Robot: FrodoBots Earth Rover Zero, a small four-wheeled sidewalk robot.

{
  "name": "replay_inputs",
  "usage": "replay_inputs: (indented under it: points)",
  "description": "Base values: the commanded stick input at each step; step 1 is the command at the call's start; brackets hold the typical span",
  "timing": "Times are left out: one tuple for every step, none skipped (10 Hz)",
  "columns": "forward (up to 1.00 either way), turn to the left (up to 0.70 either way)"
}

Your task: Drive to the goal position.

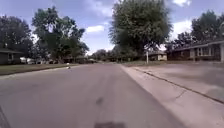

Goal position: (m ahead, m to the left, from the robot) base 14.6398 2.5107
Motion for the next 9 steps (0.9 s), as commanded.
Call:
replay_inputs:
  points:
    - [1.00,0.02]
    - [1.00,0.03]
    - [1.00,0.08]
    - [1.00,0.15]
    - [1.00,0.22]
    - [1.00,0.28]
    - [1.00,0.33]
    - [1.00,0.40]
    - [1.00,0.40]
